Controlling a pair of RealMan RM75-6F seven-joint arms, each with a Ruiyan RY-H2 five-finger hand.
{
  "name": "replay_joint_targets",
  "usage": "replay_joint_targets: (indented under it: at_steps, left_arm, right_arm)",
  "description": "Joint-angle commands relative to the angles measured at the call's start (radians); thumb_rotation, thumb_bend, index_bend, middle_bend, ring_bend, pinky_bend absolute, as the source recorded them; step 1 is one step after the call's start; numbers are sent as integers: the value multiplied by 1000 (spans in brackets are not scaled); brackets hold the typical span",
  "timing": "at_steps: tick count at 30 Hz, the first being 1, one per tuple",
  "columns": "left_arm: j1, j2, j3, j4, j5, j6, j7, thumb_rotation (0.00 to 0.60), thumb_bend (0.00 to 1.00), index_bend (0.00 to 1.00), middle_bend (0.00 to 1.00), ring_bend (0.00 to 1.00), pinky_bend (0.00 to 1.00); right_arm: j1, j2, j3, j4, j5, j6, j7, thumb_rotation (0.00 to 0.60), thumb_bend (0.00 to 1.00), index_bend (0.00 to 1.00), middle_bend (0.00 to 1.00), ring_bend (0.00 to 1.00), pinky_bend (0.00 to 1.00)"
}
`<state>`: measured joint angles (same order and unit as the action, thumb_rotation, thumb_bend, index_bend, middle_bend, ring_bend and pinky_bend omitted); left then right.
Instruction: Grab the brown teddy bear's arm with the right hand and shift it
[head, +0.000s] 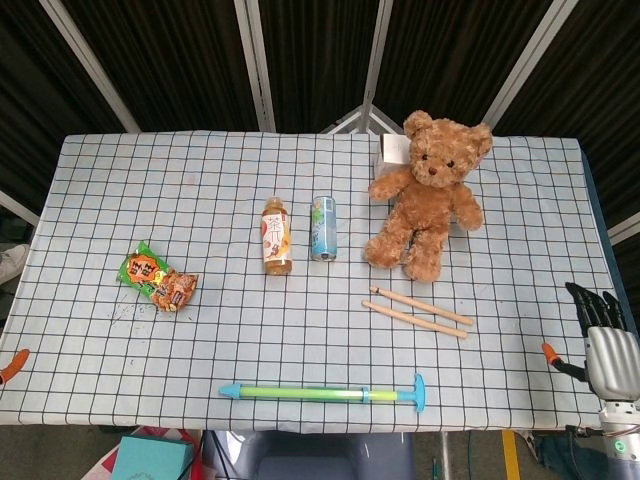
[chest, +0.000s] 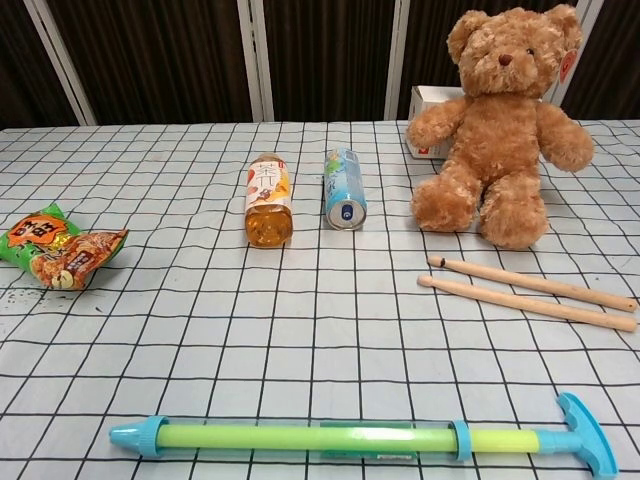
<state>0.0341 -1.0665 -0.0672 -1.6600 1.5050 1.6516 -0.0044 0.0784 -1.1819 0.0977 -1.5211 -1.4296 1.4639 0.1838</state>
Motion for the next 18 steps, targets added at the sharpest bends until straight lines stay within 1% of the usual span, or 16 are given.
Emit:
replay_joint_targets:
  at_steps: [1,3,6,7,8,9,13,18]
  left_arm:
    - [1,1,-3,3,-6,1,-3,600,310,170,0,0,118]
    - [0,1,-3,2,-7,-3,-4,600,310,170,0,0,118]
    - [-2,-1,-3,2,-3,-3,2,600,310,170,0,0,118]
    - [-2,-2,-2,2,-4,-5,6,600,310,170,0,0,118]
    - [-4,-2,-4,2,-11,-9,9,600,310,170,0,0,118]
    - [-4,-2,-6,1,-15,-12,10,600,310,170,0,0,118]
    - [-5,-1,-10,-1,-27,-16,8,600,310,170,0,0,118]
    - [-5,0,-15,-1,-38,-19,11,600,310,171,0,0,118]
  right_arm:
    - [36,-9,49,-67,100,-111,136,600,268,30,148,138,0]
    - [60,1,74,-90,143,-173,198,600,268,42,151,140,0]
    - [131,37,144,-115,270,-356,333,600,267,53,153,140,0]
    - [163,41,171,-108,318,-428,378,600,267,57,154,140,0]
    - [206,30,197,-72,372,-507,397,600,266,60,156,140,0]
    - [233,22,208,-43,405,-556,397,600,266,61,156,140,0]
    - [285,-9,230,24,476,-638,394,600,265,61,157,140,0]
    - [336,-63,249,123,536,-697,384,600,266,61,157,140,0]
